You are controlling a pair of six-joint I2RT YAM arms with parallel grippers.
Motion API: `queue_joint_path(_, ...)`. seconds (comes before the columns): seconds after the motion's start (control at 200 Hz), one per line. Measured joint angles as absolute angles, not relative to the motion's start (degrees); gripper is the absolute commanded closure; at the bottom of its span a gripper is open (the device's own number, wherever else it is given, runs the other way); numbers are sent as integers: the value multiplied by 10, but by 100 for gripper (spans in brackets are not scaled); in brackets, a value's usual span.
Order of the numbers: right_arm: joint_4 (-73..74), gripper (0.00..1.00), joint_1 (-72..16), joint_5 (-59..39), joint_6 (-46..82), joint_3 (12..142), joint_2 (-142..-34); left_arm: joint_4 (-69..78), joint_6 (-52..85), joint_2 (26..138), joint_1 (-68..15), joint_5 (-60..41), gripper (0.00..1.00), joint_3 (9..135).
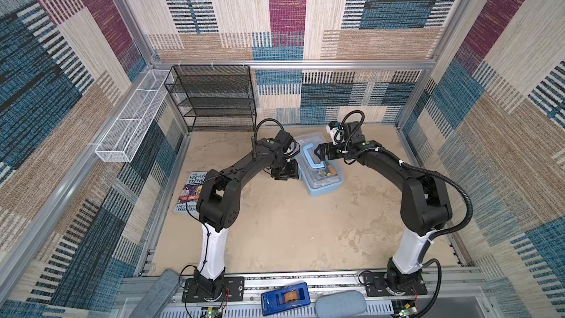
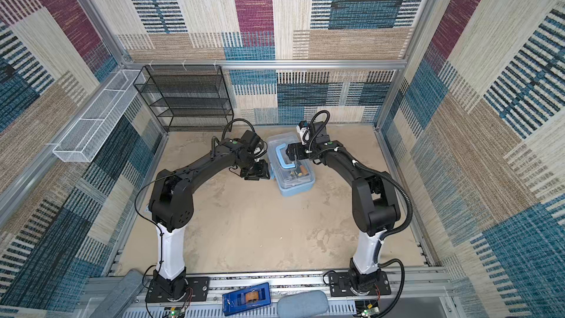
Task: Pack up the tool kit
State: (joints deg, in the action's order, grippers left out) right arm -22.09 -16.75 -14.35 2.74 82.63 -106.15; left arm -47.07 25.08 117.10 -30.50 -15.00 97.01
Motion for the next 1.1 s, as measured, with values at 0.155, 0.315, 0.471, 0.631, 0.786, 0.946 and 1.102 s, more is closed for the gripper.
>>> queue_joint_path(0.155, -243, 0, -168, -129, 11, 845, -1074, -433, 247, 1143, -307, -122, 35, 908)
queue_joint_path(0.315, -250, 1, -168, -125, 0, 850, -1083, -386, 239, 1130, -323, -91, 30, 870)
queue_joint_path(0.471, -251, 4, -168, -130, -1, 846, -1087, -305, 228, 1118, -344, -63, 29, 812)
queue_joint_path(0.631, -247, 5, -166, -138, -3, 843, -1091, -215, 223, 1106, -353, -27, 27, 749)
queue_joint_path(0.786, -245, 6, -164, -146, -7, 842, -1091, -144, 220, 1108, -365, 11, 26, 731)
queue_joint_path(0.946, -226, 6, -162, -154, -13, 826, -1086, -69, 213, 1113, -378, 34, 25, 695)
queue_joint_path(1.102, -201, 6, -159, -155, -15, 798, -1072, -12, 206, 1113, -379, 58, 24, 658)
